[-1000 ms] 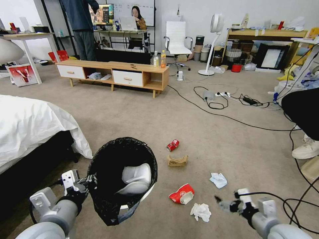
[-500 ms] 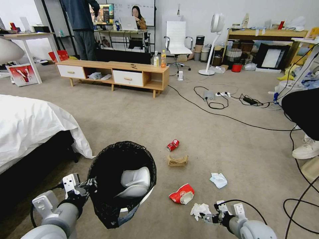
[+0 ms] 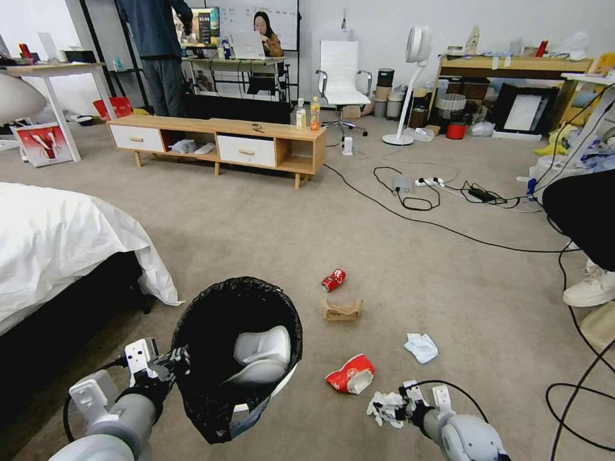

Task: Pick up the trash bin and place the garbage on the floor into it.

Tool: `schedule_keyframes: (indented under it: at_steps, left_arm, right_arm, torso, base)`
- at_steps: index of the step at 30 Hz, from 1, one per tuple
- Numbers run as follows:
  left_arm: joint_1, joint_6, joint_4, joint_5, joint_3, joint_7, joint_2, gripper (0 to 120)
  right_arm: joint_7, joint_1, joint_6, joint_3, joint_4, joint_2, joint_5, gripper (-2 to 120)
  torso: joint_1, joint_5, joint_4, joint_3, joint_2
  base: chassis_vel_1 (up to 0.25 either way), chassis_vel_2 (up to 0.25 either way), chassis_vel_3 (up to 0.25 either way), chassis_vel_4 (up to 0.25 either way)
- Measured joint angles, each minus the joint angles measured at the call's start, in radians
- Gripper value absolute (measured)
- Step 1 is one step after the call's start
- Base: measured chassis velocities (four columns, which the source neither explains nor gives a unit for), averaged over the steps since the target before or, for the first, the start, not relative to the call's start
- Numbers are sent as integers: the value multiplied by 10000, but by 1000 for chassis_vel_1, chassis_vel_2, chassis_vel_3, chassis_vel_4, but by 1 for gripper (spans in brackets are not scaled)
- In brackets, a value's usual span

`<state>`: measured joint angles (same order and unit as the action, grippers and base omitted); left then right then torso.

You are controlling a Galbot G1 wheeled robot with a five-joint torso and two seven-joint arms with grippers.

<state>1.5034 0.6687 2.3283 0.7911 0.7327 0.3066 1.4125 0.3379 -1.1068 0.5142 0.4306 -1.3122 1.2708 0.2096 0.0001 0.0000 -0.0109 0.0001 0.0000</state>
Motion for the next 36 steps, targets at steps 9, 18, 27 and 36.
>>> schedule_keyframes:
  at_steps: [9, 18, 27, 36]
  left_arm:
    - [23, -49, -116, -81, 47, -51, 16, 3]
    - [5, -49, -128, -85, 50, -52, 21, 3]
    - [-10, -50, -169, -84, 51, -52, 13, 3]
    - [-65, -49, -253, -111, 2, -44, 12, 3]
  right_arm:
    - [-56, 344, -370, -91, 804, 184, -158, 100]
    - [-70, 210, -796, 54, 1380, 220, -521, 85]
    - [-104, 268, -1129, 151, 1766, 254, -712, 54]
    - [-104, 317, -1186, 130, 1592, 191, -664, 17]
  torso:
    - [-1, 0, 0, 0, 0]
    - [-1, -1, -1, 0, 0]
    - [-1, -1, 0, -1, 0]
    - [0, 0, 0, -1, 0]
  base:
    - [0, 0, 0, 0]
    - [0, 0, 0, 0]
    - [0, 0, 0, 0]
    - [0, 0, 0, 0]
